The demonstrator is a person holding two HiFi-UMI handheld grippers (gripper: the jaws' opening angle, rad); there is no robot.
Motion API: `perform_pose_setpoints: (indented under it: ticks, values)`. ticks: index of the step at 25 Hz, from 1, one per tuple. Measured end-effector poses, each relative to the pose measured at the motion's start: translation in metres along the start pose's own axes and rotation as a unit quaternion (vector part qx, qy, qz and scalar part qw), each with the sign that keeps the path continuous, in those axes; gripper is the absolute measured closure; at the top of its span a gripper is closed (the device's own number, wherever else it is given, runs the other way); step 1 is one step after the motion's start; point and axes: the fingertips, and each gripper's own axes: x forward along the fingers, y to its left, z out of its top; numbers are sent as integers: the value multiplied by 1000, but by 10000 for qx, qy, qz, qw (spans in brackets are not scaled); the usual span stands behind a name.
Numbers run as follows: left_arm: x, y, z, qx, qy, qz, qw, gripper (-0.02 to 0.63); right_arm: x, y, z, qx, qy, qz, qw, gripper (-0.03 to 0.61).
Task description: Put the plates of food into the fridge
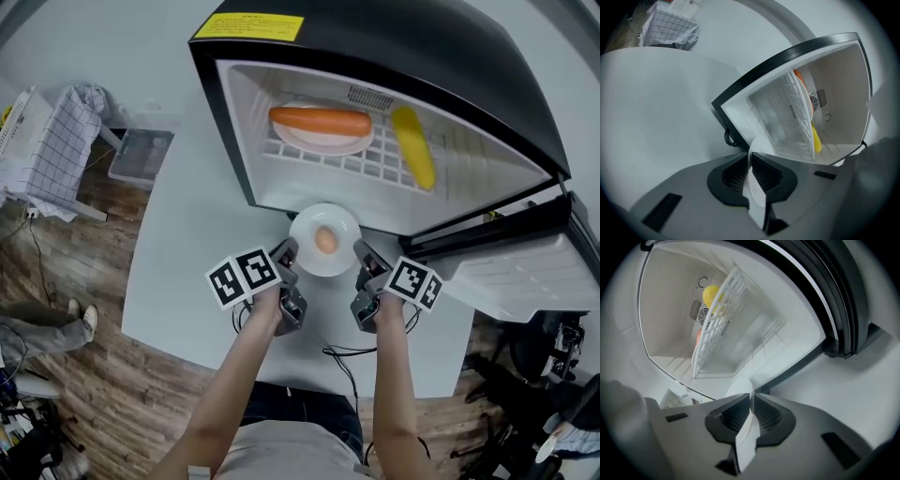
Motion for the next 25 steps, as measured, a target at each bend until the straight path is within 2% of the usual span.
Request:
perform_pose_setpoints:
  ticks: [18, 25]
  values:
    - [49, -1, 35, -478, -258, -47, 9985, 583, 41, -9, 44, 220, -480, -112, 9985, 540]
    - [57, 0, 40, -566, -276, -20, 9980, 584, 52, -11, 53, 96, -511, -212, 9984, 540]
